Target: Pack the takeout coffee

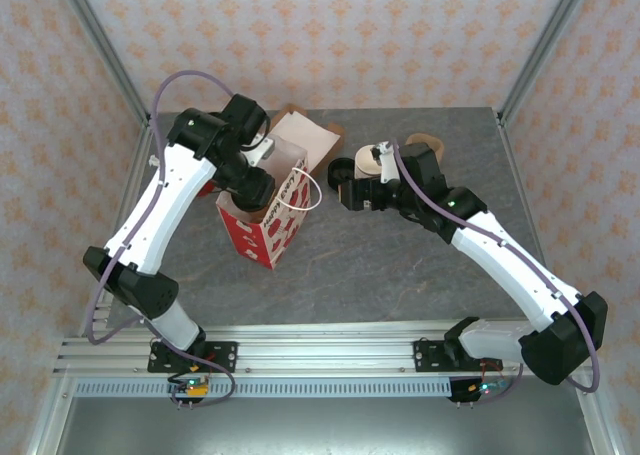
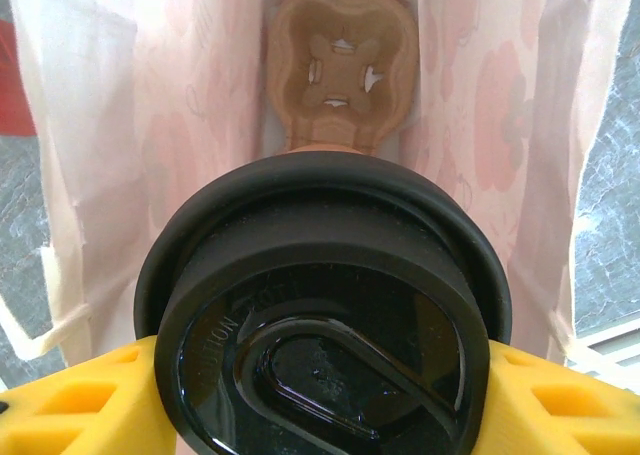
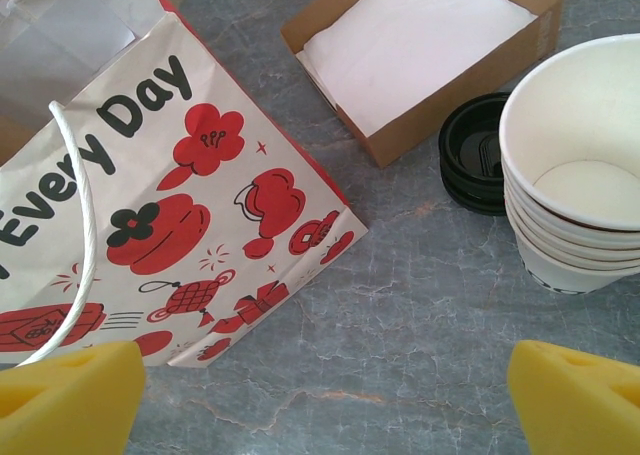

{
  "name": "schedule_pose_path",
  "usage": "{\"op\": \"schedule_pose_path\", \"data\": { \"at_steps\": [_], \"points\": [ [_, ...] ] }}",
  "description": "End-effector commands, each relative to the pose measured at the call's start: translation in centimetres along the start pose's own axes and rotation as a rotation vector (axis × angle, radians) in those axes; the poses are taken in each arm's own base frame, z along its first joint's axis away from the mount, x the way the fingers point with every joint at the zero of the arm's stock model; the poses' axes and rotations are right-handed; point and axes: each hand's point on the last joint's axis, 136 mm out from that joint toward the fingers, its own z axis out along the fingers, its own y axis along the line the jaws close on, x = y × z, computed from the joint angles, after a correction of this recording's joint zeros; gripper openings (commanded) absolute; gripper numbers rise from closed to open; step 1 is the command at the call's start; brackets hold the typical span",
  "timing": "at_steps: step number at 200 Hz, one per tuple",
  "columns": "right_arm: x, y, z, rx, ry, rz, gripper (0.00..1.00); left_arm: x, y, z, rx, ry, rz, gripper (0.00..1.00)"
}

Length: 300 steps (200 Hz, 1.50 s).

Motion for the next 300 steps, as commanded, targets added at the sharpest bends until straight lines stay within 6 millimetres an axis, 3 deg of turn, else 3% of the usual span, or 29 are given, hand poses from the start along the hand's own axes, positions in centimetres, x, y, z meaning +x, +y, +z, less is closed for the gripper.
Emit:
{"op": "schedule_pose_path", "data": {
  "at_steps": [1, 83, 300],
  "points": [
    [-0.2, 0.1, 0.3, -0.002, -0.014, -0.021, 0.94, 1.0, 0.4, 0.7, -0.014, 0.067, -0.018, 0.50],
    [0.1, -0.4, 0.6, 0.020, -0.002, -0.018, 0.94, 0.8, 0.8, 2.7, -0.023, 0.125, -0.018, 0.50],
    [0.6, -0.9, 1.7, 0.039, 0.034, -0.006, 0.94, 1.5, 1.1, 4.3, 0.026, 0.191, -0.041, 0.48]
  ]
}}
